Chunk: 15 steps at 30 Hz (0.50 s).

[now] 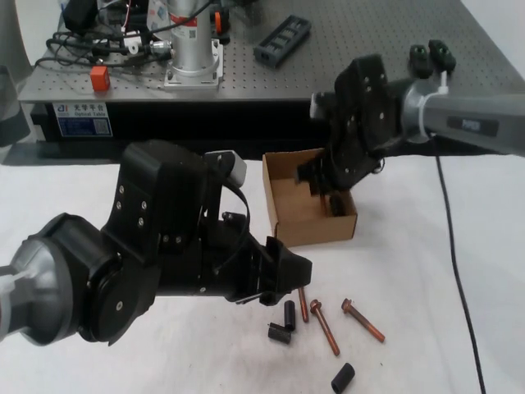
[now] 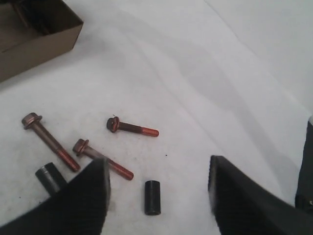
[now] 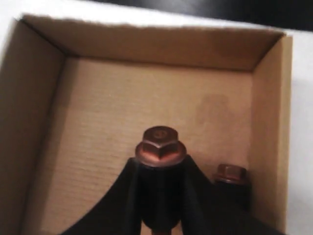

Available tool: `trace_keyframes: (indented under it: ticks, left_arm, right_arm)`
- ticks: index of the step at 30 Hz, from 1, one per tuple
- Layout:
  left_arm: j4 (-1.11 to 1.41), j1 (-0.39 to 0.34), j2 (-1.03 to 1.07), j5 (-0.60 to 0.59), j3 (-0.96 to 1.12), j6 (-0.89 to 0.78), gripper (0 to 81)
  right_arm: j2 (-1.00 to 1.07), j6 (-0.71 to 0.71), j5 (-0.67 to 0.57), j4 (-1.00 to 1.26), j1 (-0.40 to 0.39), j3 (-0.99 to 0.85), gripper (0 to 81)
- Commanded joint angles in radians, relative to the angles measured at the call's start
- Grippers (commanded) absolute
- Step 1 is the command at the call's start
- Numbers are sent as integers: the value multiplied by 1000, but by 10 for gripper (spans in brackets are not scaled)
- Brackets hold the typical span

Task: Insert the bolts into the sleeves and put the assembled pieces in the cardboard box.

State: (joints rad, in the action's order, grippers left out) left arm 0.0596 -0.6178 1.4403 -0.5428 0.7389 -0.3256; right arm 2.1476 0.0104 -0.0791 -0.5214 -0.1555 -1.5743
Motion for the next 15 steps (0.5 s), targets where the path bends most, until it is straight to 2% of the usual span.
trace_keyframes:
  ticks: [1,3,4,9,15]
  left_arm:
    - [-6,1,-12,25,3,23,433]
    - [-6,1,-12,25,3,23,433]
    - [-6,1,-12,25,3,23,433]
    - [-6,1,-12,25,3,23,433]
    - [-6,1,-12,60,3,23,433]
  right_arm:
    - [4,-10,0,-49,2,-35,272]
    - [2,-10,0,-50,2,-37,352]
    - [-2,-10,-6,-50,2,-39,358]
    - [-113,-53,-130,-57,10,-29,359]
    - [-359,-218,-132,-239,10,119,359]
